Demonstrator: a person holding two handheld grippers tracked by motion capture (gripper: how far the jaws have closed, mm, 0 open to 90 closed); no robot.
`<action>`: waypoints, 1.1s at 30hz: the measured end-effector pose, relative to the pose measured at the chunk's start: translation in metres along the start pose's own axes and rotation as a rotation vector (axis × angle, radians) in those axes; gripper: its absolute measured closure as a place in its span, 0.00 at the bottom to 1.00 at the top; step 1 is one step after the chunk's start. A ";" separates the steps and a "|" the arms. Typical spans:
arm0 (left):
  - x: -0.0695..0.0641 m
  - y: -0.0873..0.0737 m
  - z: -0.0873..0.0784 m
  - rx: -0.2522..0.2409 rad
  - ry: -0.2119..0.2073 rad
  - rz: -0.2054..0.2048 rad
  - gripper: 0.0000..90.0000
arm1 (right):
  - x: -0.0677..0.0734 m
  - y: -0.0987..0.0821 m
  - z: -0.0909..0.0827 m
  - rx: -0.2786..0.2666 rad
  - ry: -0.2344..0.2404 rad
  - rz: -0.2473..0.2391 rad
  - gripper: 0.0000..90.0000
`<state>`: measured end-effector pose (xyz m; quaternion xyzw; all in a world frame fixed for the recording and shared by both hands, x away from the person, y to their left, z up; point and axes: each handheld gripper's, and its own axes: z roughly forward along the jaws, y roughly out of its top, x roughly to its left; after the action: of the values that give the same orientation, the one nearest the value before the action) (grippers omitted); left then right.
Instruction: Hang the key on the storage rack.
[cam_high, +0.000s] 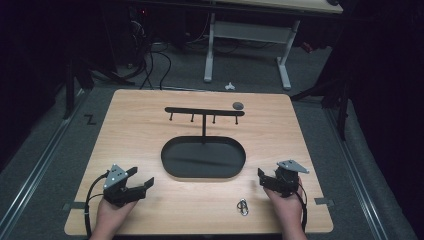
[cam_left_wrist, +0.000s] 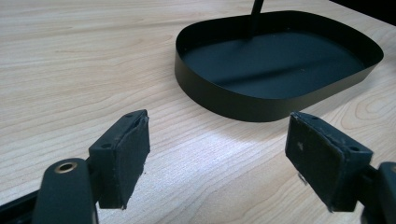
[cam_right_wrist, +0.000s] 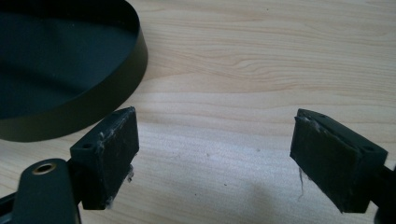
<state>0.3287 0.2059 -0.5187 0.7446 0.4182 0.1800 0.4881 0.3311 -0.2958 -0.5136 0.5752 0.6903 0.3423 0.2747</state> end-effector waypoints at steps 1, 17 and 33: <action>0.000 0.000 0.001 0.002 0.000 -0.002 0.25 | 0.000 0.000 0.000 0.000 0.000 0.000 0.16; 0.002 0.000 -0.001 -0.012 0.003 0.006 0.24 | 0.005 0.001 -0.005 -0.040 0.010 -0.036 0.17; -0.004 0.001 -0.003 -0.009 -0.014 0.028 0.25 | -0.001 -0.003 -0.012 0.014 0.060 -0.043 0.22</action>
<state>0.3253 0.2046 -0.5156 0.7494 0.4035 0.1833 0.4920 0.3204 -0.2993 -0.5083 0.5516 0.7129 0.3484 0.2572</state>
